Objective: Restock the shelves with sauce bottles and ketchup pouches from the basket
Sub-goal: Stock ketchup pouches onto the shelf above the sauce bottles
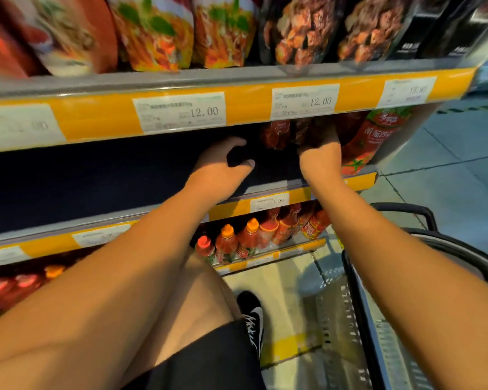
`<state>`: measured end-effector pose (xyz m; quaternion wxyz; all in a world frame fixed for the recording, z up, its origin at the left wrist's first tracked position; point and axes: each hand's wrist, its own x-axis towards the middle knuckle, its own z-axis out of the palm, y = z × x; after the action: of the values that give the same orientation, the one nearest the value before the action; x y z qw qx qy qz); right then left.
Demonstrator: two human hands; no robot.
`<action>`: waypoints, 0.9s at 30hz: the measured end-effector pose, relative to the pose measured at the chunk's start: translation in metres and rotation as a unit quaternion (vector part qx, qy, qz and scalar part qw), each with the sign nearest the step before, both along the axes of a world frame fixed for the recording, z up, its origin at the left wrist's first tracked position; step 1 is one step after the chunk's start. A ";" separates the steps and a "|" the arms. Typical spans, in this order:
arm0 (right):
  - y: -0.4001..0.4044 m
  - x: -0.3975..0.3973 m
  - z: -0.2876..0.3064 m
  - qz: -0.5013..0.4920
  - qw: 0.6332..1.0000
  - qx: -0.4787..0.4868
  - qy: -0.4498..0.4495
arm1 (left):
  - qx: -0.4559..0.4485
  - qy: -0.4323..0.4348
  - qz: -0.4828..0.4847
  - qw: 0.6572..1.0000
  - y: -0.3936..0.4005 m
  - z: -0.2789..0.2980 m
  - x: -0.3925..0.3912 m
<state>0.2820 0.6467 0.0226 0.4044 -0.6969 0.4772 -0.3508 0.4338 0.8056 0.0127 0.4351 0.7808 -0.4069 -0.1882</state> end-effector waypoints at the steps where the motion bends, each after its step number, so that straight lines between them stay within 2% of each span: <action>1: 0.016 0.000 0.000 0.014 0.999 -0.025 -0.014 | -0.005 -0.008 -0.013 1.000 0.008 0.003 -0.002; 7: 0.094 0.000 -0.011 0.129 0.989 -0.058 0.037 | -0.031 -0.038 -0.039 0.998 0.054 0.023 -0.017; 12: 0.126 0.015 0.007 0.195 0.975 -0.100 0.019 | -0.064 -0.070 -0.028 0.995 0.093 0.040 -0.027; 18: 0.169 0.040 0.024 0.282 0.953 -0.107 0.026 | -0.104 -0.058 -0.001 0.993 0.156 0.054 -0.028; 27: 0.280 0.100 0.041 0.418 0.902 -0.101 0.039 | -0.029 -0.069 0.106 0.992 0.284 0.049 0.023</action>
<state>0.3823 0.9264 0.0631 0.4223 -0.8826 0.1194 -0.1688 0.4569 1.0894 0.0613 0.4460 0.8175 -0.3566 -0.0750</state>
